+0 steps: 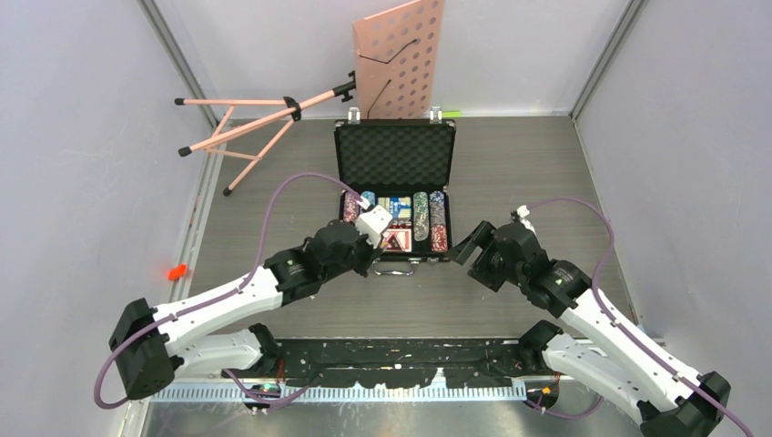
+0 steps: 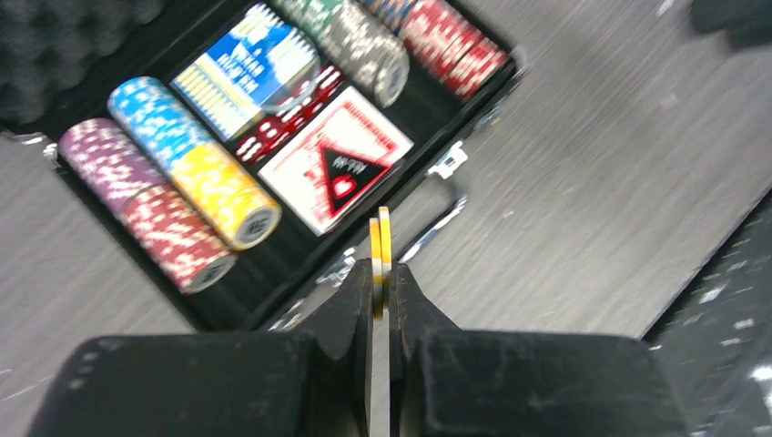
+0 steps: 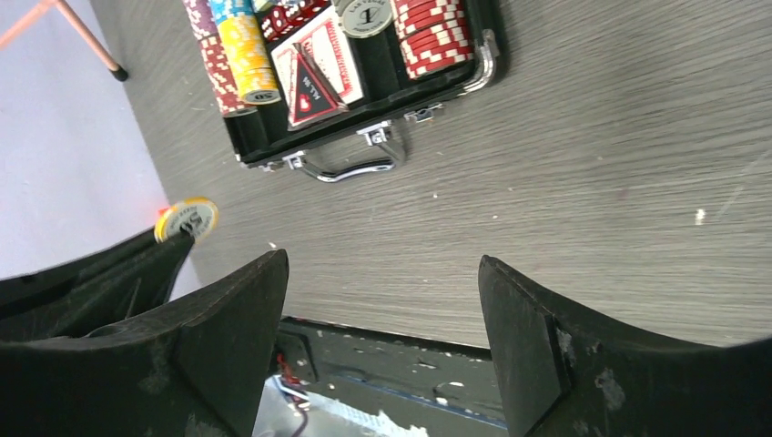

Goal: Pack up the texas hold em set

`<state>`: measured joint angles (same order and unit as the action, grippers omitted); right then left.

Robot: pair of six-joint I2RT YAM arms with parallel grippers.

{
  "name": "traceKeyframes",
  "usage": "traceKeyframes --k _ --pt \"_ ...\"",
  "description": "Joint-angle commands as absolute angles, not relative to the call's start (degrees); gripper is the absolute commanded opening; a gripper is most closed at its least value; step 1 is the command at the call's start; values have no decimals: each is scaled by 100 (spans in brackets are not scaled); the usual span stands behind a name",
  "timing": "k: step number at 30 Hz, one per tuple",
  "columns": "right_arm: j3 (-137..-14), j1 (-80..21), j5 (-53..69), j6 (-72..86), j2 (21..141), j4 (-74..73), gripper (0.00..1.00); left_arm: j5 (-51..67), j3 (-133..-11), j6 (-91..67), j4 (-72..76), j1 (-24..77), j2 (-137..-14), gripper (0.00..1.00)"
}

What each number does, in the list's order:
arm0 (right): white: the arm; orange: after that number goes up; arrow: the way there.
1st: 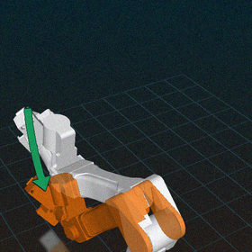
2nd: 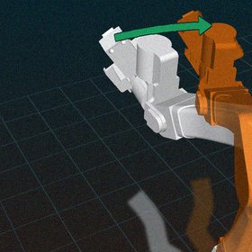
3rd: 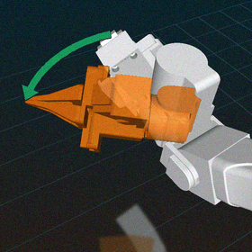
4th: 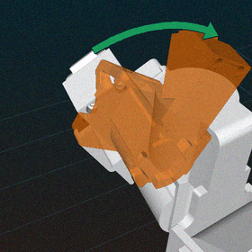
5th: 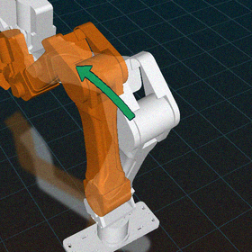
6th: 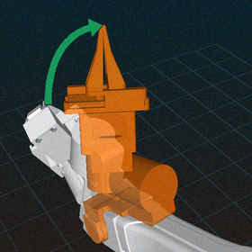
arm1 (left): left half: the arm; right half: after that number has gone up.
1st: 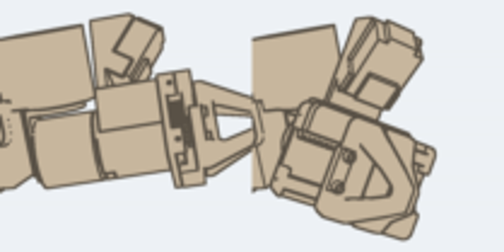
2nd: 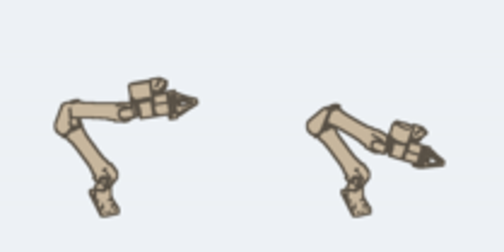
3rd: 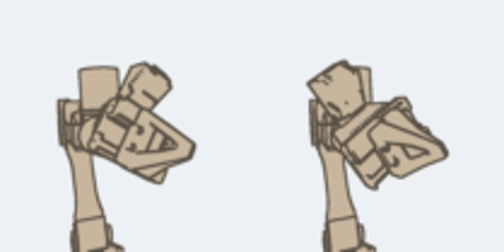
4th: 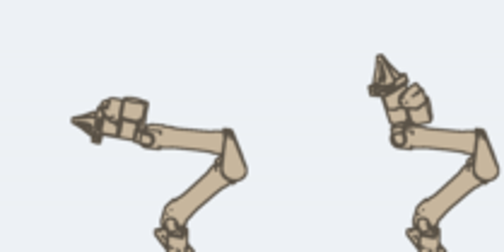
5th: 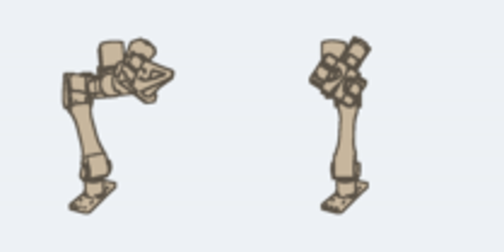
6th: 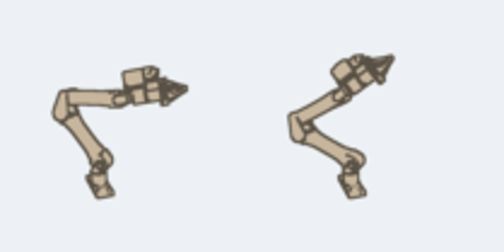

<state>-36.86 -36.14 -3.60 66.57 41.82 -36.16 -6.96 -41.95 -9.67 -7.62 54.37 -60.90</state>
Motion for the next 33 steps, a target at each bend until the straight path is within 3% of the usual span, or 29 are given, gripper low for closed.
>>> traceKeyframes --k 1,7,28,29,33 --pt "-4082 -3594 -699 6015 4010 -4202 82 -1197 -4598 762 -1808 5201 -6468 0" --pt "-4313 -3595 -803 5616 3791 -4582 82 -827 -5177 1267 -2050 4596 -7436 0" --pt "-4365 -3595 -885 5458 3968 -4546 82 -1086 -6101 1568 -2118 4438 -9283 0" --pt "-4358 -3595 -865 5458 3983 -4500 82 -1200 -6107 1543 -2090 4438 -9316 1" --pt "-4334 -3587 -786 5458 4123 -4383 82 -1384 -6098 1525 -2003 4438 -9339 20"
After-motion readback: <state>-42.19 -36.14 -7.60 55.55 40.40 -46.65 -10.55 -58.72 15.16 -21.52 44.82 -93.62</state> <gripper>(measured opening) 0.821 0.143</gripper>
